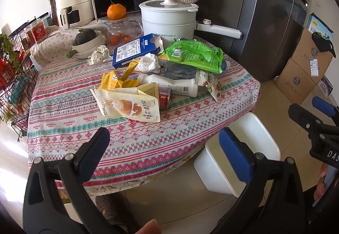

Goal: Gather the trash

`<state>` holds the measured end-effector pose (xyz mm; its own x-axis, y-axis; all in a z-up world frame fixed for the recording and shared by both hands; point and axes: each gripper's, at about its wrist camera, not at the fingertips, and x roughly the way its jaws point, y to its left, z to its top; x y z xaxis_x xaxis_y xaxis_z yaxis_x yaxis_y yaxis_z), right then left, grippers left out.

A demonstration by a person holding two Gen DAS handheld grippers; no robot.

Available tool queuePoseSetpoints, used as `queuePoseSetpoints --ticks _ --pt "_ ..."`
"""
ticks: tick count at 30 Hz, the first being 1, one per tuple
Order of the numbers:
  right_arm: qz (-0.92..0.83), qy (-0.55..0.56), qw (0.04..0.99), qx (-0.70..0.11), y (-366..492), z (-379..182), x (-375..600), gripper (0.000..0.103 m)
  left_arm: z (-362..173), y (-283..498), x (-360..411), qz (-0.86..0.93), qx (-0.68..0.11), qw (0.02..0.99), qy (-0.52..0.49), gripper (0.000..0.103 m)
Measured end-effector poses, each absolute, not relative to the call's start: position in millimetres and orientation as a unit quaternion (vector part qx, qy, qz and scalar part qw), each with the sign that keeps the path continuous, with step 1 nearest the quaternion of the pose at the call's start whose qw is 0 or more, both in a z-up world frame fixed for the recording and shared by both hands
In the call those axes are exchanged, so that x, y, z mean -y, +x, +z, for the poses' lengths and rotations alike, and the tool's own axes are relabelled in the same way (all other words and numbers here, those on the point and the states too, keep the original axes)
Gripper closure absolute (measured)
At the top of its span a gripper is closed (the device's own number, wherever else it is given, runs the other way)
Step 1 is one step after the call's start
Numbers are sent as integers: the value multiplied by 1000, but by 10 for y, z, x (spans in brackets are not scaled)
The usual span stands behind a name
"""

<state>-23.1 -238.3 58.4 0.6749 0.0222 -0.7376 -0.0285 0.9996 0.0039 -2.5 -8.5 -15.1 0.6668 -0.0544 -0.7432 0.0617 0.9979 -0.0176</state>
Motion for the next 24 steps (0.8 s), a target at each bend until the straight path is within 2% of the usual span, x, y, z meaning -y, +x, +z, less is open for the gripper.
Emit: queuePoseSetpoints --ticks 24 --pt "13 -18 914 -405 -165 570 2361 0 -199 193 -133 -63 -444 892 -54 1"
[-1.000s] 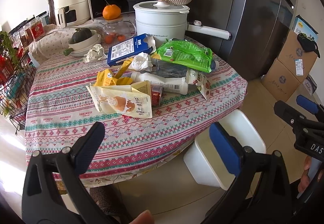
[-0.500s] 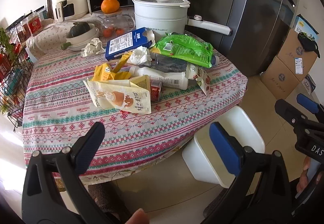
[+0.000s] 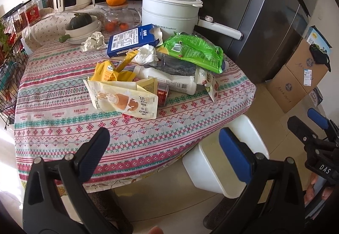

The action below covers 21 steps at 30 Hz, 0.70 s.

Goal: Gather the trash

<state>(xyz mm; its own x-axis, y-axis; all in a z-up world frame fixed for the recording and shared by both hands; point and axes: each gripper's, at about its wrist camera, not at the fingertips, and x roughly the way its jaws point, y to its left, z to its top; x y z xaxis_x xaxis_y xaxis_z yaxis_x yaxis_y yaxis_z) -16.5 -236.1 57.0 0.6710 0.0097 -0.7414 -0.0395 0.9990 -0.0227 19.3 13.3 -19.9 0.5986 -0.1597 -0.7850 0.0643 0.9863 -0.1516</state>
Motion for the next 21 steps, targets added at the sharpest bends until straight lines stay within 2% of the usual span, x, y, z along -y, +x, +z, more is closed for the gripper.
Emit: queuePoseSetpoints --ticks 6,13,15,17,21 --pt "18 -27 910 -414 -134 548 2354 0 -334 446 -372 -68 -482 869 -92 1" --pt "37 -25 886 -461 249 523 2382 0 -441 921 -611 -38 -519 840 -156 1" --pt "44 -22 879 -474 395 513 2376 0 -544 1076 -666 -14 -530 830 -174 3" --pt "46 -20 871 -488 570 482 2363 0 -684 1206 -730 10 -542 816 -198 11" --pt "50 -9 871 -489 769 389 2354 0 -931 1366 -859 41 -551 795 -249 16"
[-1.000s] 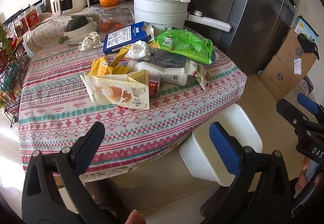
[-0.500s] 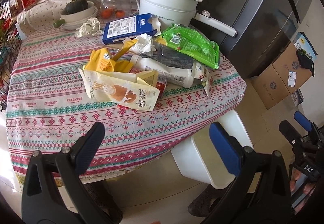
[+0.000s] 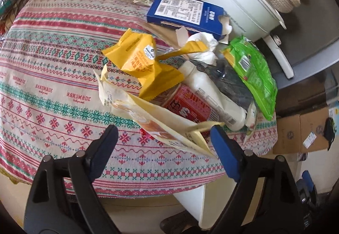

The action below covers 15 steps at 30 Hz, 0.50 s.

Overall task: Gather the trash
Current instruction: 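Reach the left tool to the cream snack bag and grasp it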

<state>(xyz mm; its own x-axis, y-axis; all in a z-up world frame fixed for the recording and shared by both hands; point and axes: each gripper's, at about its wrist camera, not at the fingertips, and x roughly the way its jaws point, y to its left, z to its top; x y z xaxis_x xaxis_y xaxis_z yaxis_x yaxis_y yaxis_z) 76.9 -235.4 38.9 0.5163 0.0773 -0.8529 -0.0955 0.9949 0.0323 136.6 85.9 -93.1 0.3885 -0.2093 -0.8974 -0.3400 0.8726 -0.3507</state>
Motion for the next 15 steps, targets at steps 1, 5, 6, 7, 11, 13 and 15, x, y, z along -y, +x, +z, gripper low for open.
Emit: queuePoseSetpoints --ticks 1,5,6,7,11,13,15 --pt "50 -7 869 -493 800 337 2366 0 -978 1388 -890 41 -549 791 -266 16" --pt "51 -11 849 -526 898 69 2413 0 -985 1444 -956 42 -539 786 -299 21" --pt "48 -10 847 -530 919 32 2424 0 -965 1455 -957 42 -536 790 -295 21" --pt "44 -11 845 -533 945 1 2442 0 -950 1463 -959 42 -535 792 -291 22" --pt "34 0 843 -537 1006 -42 2502 0 -907 1478 -997 42 -533 792 -295 22" --pt "35 14 841 -540 1020 -49 2524 0 -841 1482 -1017 43 -521 800 -295 22" --pt "38 19 840 -541 1024 -43 2513 0 -804 1511 -1028 50 -512 803 -300 22"
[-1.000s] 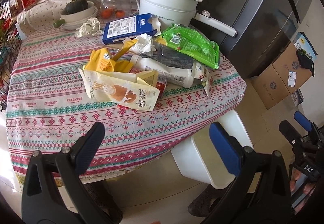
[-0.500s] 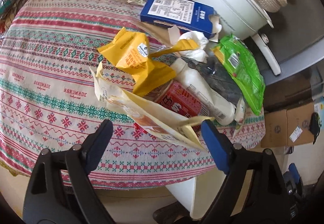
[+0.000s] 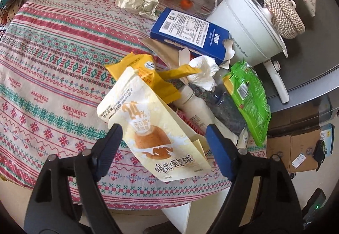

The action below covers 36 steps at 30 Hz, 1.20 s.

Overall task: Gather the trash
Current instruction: 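Reach the left tool to the cream snack bag and grasp it, then grasp the red DRINK MILK can with the right tool while the left tool holds the cream bag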

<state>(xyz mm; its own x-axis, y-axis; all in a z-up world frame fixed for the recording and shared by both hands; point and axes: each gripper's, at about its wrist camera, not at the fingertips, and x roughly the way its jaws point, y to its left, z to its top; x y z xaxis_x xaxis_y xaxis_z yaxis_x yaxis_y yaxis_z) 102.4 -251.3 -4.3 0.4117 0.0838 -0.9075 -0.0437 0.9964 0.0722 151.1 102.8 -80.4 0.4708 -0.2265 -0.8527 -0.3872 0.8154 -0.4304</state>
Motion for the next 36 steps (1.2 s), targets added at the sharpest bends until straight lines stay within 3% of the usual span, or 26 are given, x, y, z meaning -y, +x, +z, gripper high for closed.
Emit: queuePoseSetpoints --ticks 13,21,25,29,36 --pt "30 -3 840 -542 1061 -92 2389 0 -1054 1701 -745 73 -539 799 -256 22" --pt "32 -7 839 -544 1045 -104 2377 0 -998 1566 -758 47 -542 814 -205 57" --pt "33 -4 839 -544 1036 -102 2367 0 -1090 1494 -863 39 -557 807 -191 81" --pt "38 -1 838 -544 1009 -99 2326 0 -1143 1451 -1009 25 -559 805 -197 95" --pt "45 -2 837 -545 975 -107 2209 0 -993 1363 -937 -16 -543 829 -135 99"
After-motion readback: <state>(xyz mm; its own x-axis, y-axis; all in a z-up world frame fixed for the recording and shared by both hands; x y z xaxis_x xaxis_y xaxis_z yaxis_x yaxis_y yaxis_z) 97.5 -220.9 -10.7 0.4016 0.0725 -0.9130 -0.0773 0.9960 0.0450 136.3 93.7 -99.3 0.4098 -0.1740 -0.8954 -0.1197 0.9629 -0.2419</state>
